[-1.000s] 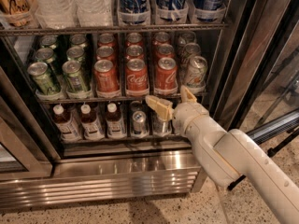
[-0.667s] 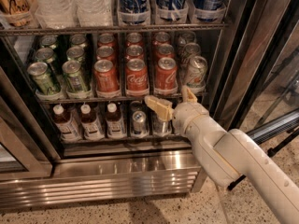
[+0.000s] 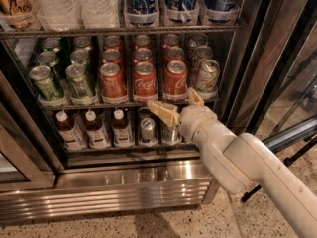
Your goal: Pick coke can from middle shelf of fridge
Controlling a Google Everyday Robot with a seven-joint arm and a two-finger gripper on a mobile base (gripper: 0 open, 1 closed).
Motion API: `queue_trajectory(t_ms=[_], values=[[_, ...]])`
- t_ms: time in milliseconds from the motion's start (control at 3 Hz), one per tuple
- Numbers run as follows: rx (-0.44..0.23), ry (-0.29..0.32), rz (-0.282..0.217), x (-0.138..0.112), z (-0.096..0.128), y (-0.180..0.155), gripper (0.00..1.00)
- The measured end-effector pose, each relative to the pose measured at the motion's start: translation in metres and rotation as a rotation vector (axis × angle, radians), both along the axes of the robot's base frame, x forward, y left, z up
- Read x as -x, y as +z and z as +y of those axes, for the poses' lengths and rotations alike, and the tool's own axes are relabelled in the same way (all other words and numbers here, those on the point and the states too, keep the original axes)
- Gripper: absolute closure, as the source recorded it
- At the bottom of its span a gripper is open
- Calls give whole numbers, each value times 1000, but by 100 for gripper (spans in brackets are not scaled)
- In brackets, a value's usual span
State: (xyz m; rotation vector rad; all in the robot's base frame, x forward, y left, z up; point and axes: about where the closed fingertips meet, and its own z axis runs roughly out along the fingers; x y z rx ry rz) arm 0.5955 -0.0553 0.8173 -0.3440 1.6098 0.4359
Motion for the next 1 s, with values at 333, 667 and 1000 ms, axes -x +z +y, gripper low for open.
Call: queue_trajectory(t_ms=[333, 667, 1000], values=[[3, -7, -4, -8, -3, 2, 30], [3, -7, -4, -8, -3, 2, 53], [3, -7, -4, -8, -3, 2, 59]])
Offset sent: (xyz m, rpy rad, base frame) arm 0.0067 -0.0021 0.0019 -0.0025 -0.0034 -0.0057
